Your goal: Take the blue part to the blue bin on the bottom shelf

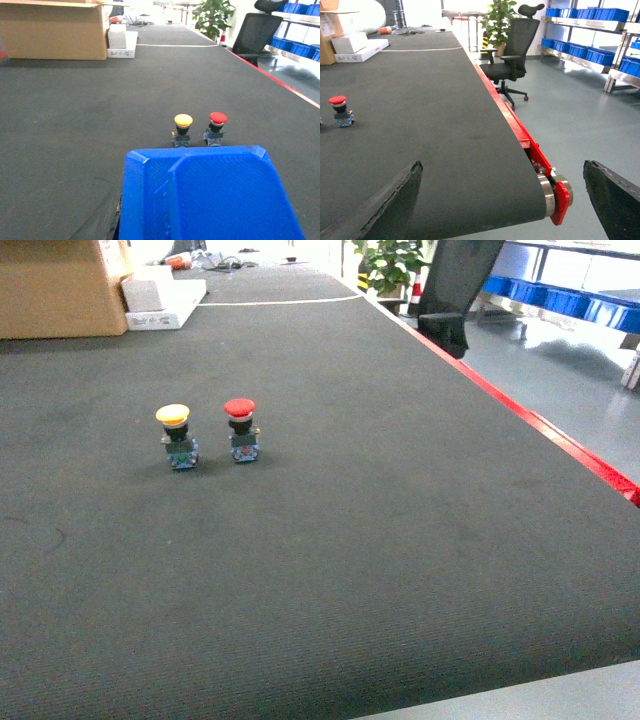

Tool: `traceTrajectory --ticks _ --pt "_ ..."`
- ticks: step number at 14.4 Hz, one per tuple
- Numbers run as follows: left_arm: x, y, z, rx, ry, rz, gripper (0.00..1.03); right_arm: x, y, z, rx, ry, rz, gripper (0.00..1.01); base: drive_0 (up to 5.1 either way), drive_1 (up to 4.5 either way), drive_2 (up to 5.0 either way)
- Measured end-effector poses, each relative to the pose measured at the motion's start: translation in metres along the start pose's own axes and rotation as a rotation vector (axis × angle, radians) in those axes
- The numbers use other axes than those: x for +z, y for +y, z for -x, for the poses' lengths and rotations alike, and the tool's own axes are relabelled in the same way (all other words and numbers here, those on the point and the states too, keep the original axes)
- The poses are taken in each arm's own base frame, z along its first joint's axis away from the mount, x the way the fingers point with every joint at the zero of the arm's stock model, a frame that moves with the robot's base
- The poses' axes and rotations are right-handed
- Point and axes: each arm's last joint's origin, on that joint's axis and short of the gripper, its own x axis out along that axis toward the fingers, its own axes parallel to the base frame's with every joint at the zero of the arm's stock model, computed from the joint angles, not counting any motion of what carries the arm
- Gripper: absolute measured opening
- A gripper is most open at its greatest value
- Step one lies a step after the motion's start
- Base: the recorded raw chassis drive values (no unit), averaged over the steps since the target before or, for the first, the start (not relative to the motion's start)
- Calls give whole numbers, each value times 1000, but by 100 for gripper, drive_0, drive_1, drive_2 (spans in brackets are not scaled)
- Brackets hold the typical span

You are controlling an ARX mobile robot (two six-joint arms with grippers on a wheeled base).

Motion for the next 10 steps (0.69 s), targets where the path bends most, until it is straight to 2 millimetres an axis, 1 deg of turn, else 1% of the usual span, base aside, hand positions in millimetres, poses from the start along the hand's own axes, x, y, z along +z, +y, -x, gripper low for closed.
traceTrajectory --ticks 10 --pt "0 0 0 0 0 0 44 0 0 0 0 0 0 98 -157 -157 -157"
